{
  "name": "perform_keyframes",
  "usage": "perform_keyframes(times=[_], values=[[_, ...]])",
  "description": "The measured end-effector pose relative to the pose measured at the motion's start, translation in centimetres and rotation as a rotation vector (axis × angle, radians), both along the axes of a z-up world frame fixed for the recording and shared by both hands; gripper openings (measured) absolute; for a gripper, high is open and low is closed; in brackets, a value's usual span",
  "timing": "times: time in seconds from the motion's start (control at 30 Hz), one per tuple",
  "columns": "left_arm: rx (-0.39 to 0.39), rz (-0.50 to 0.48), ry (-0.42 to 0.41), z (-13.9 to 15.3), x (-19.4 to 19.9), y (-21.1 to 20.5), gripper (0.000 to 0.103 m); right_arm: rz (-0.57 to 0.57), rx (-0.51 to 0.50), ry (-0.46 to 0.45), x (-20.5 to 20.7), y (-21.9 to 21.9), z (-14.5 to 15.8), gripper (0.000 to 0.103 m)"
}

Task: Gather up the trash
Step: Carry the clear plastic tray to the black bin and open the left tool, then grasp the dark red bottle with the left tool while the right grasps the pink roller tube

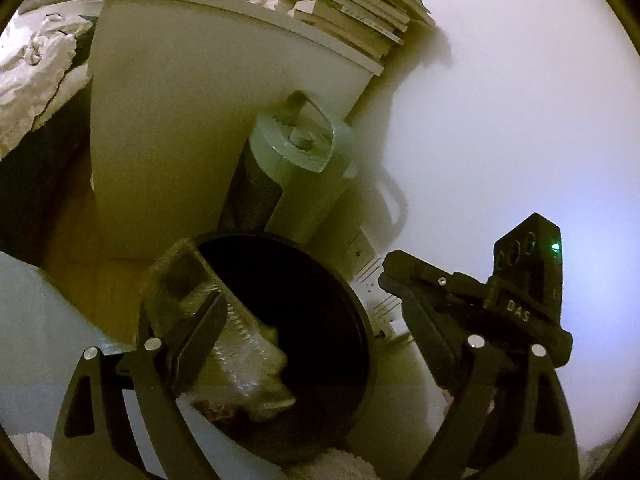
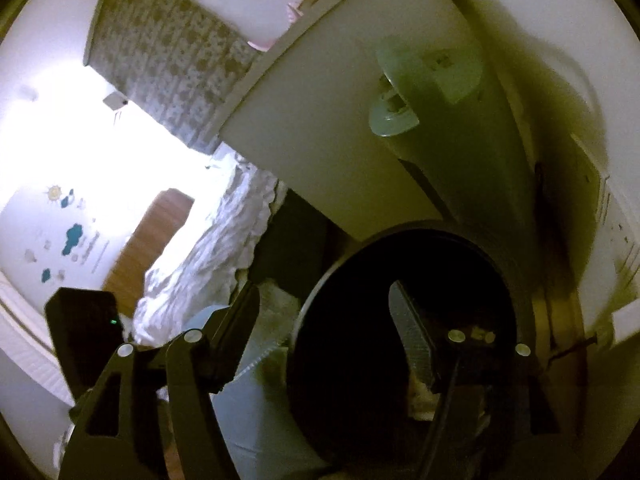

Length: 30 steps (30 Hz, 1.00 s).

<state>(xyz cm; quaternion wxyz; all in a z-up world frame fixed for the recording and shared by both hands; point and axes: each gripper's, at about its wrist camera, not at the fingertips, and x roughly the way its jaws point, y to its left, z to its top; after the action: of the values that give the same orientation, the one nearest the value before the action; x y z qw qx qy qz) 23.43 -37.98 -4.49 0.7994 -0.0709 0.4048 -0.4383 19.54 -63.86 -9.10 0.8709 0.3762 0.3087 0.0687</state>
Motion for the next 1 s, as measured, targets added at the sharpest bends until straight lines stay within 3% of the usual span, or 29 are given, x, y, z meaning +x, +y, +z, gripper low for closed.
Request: perform_keyframes(times=[0.23, 0.4, 0.57, 0.8, 1.0], values=[[-0.017, -0.011, 0.002, 0.8, -0.4, 1.1, 0.088, 0.012, -0.002, 0.016, -0.4, 0.3, -0.2, 0.067], [-0.104, -0.013, 0.046, 1.3, -0.5, 3.0, 0.088, 0.017, -0.012, 0.017, -1.0, 0.5, 0.5, 0.067], [-0.167, 0.062, 0.100, 1.3, -1.0, 7.3, 0.088, 0.036, -0.028, 0.017, -1.8, 1.4, 1.4, 0.067], [-0.104, 0.224, 0.020, 1.6, -4.3, 16.0, 0.088, 0.179, -0.109, 0.017, -0.8, 6.6, 3.7, 0.070], [0.007, 0.469, -0.025, 0.6, -5.9, 27.0, 0.088, 0.409, -0.258, 0.010, 2.4, 16.0, 5.9, 0.070]])
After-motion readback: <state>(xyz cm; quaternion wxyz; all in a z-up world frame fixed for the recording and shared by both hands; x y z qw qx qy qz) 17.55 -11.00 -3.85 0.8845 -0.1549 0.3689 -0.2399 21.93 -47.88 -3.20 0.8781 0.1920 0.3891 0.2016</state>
